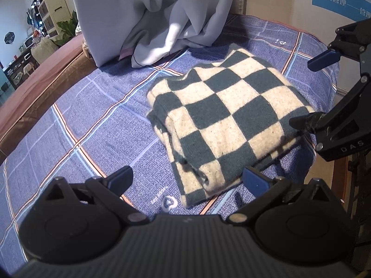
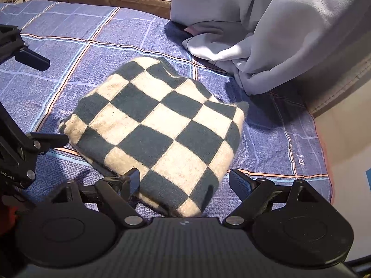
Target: Fold small clothes
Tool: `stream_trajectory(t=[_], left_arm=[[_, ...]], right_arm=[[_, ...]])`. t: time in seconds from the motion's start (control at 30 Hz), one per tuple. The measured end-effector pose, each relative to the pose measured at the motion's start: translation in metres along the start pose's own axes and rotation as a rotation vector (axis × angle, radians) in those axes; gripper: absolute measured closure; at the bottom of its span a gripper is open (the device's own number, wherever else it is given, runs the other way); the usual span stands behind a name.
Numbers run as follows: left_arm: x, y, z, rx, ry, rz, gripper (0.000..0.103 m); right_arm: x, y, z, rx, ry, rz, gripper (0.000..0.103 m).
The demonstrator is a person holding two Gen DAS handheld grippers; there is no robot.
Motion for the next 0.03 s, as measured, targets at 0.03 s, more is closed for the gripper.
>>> stream_trajectory(t=[0.03], left_arm=[[0.002,0.0005,-0.001,-0.001,0.015,0.005,0.0]], right_arm=[[0.0,0.0,0.0,0.0,0.0,0.0,0.0]])
Point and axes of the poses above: each gripper's, at about its wrist camera, not at the fingertips, and x roughly the way its jaws point, y to its left, z to its top, the point moved 8 cm from there along x, roughly the way its jaws point, and after that the axes turned 2 degrees about -x, right-handed, at the moved point
